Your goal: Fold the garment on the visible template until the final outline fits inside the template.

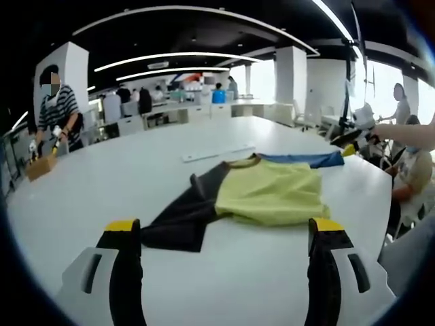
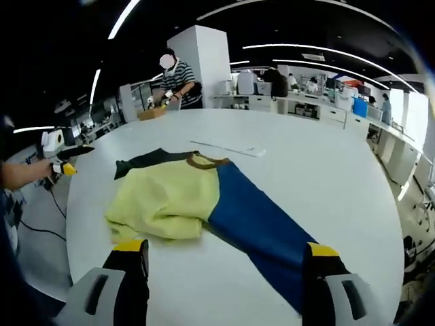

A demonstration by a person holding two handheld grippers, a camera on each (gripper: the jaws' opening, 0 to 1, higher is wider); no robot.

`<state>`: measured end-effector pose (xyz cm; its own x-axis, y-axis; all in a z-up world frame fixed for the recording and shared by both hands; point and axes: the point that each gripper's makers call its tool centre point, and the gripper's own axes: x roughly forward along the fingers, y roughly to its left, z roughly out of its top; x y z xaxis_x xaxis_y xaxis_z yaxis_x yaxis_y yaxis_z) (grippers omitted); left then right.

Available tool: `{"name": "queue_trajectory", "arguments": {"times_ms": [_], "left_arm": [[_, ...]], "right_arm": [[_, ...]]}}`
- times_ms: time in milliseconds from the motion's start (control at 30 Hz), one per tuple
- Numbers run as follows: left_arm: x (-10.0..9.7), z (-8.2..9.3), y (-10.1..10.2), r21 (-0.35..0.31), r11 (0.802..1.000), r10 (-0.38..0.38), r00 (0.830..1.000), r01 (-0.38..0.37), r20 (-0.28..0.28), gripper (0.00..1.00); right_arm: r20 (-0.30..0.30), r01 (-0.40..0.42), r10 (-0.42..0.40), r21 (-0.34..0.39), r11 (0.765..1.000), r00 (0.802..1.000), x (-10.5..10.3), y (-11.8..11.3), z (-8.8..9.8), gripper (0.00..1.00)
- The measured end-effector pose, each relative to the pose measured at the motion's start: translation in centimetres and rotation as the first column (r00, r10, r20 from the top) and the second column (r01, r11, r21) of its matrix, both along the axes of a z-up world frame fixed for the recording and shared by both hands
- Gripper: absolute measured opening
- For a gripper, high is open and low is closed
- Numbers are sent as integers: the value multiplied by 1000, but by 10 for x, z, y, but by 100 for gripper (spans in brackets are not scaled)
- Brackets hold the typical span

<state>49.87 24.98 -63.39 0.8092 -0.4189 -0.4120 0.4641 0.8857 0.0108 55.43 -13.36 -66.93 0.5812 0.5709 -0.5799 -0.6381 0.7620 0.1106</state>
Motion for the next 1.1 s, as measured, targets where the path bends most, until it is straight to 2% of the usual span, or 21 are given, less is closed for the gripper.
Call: {"name": "queue_trajectory", "arguments": {"times_ms": [100, 267, 467, 567, 700, 967, 1100], "left_arm": [[-1, 0, -2, -8, 1000, -3, 1000, 2, -9, 99], [-6, -2, -5, -4, 1000, -13, 1000, 13, -24, 99], [-9, -4, -7, -11, 1000, -18, 999, 17, -29, 99], [-11, -4, -8, -7, 1000, -25, 999, 25, -31, 99], [-14, -2, -7, -9, 1000, -25, 999, 25, -27, 99], [-18, -3, -3, -6, 1000, -25, 999, 25, -29, 99], [-21, -5, -3, 3, 999, -35, 999, 35, -36, 99]], "right_arm": [[13, -66, 66, -5, 998, 998, -5, 22, 3, 97], [22, -153, 153, 3, 988, 988, -15, 60, 9, 95], [40, -269, 270, -31, 963, 962, -32, 106, 8, 90], [32, -325, 326, -21, 945, 945, -39, 130, 4, 88], [23, -364, 364, -17, 931, 931, -43, 151, 0, 86], [10, -418, 419, -17, 908, 908, -53, 180, -10, 82], [7, -437, 437, -43, 899, 899, -56, 193, -19, 78]]}}
